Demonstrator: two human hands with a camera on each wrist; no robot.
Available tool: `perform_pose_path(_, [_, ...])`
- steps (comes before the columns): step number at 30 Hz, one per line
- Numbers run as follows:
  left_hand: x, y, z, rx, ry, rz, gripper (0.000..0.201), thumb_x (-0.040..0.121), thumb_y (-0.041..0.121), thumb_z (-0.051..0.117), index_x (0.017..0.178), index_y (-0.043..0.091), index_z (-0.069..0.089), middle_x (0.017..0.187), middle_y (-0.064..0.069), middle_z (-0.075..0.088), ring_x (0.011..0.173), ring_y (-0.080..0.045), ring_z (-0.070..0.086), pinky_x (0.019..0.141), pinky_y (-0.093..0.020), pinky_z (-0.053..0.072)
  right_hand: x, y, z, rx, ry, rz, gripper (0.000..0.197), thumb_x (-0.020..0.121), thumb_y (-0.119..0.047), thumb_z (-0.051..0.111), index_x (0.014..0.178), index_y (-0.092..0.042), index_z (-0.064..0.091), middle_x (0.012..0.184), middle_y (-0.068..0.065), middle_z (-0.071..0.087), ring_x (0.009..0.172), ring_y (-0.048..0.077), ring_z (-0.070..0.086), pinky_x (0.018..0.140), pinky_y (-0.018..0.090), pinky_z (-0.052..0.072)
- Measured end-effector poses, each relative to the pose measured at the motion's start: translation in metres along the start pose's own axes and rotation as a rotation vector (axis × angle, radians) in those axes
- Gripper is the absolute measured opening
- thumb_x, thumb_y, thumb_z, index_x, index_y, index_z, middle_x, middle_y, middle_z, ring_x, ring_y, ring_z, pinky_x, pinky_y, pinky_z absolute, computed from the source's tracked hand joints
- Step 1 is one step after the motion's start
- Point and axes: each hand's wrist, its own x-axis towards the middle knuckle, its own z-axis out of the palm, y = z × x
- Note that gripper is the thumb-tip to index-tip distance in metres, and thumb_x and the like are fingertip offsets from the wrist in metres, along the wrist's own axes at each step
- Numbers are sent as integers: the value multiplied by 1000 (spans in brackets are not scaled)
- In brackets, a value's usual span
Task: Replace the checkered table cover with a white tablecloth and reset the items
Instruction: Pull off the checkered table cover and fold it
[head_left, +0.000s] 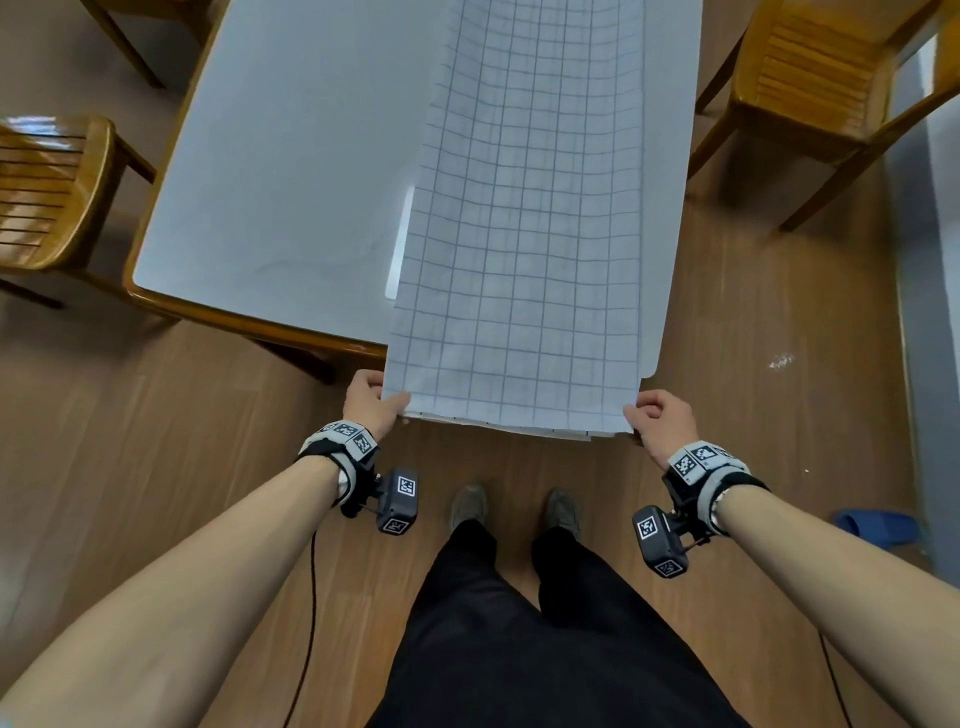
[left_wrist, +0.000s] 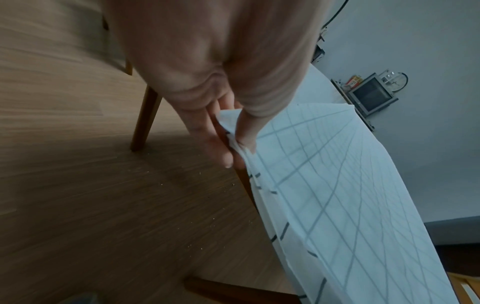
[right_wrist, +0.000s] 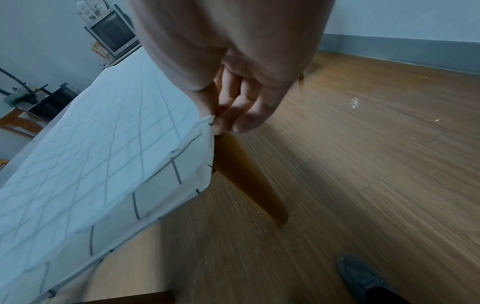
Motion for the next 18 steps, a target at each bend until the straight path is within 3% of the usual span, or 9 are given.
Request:
perform_pose_path(2, [1,1,0,4,-1,-22,39,85,10,74,112,14,46,93,-3,62,69,-12,65,60,-20,51,1,2,1,-6,35,21,18,89,-25,71,102,-18,61,95,5,68,84,28,69,82,48,59])
perform_pose_path(5, [4,0,-4,31,-16,-94,38,84,20,77,110,15,50,89,-3,66,67,-13,67,63,-24,52,-2,1,2,-18,80,41,19,91,-26,70,100,-17,56,98,9,67,74,24,68,78,48,60])
perform_pose_path(8, [4,-4,-7,82,-57,-96,36,86,30,74,110,17,50,94,-3,62,75,-17,66,63,-28,54,-9,-1,2,-101,94,0,13,95,-30,63,98,-19,55,88,6,67,72,24,68,74,44,59])
perform_pose_path(10, [5,-6,-9,123,-61,-25,40,89,39,66,118,17,50,99,-1,58,89,-22,63,78,-38,56,-12,0,1,-154,111,-52,7,98,-30,57,98,-23,55,86,2,65,79,25,67,75,44,57])
perform_pose_path(12, [4,-4,-13,122,-17,47,39,93,40,58,123,18,50,102,0,57,95,-22,59,84,-38,51,-14,1,-1,-215,132,-103,4,99,-27,54,102,-25,56,92,-3,65,85,22,63,80,44,55])
perform_pose_path(15, [6,7,-19,119,40,192,30,95,30,55,123,22,48,107,1,59,98,-21,58,86,-36,48,-17,-2,-6,-298,159,-166,10,98,-20,56,105,-27,54,97,-6,63,88,17,61,81,37,51])
perform_pose_path(18, [16,18,-24,290,119,483,34,92,8,55,124,19,50,122,-1,55,112,-18,53,97,-33,46,-16,-7,-8,-376,205,-256,24,93,-14,63,109,-27,52,107,-8,59,92,11,58,81,32,49])
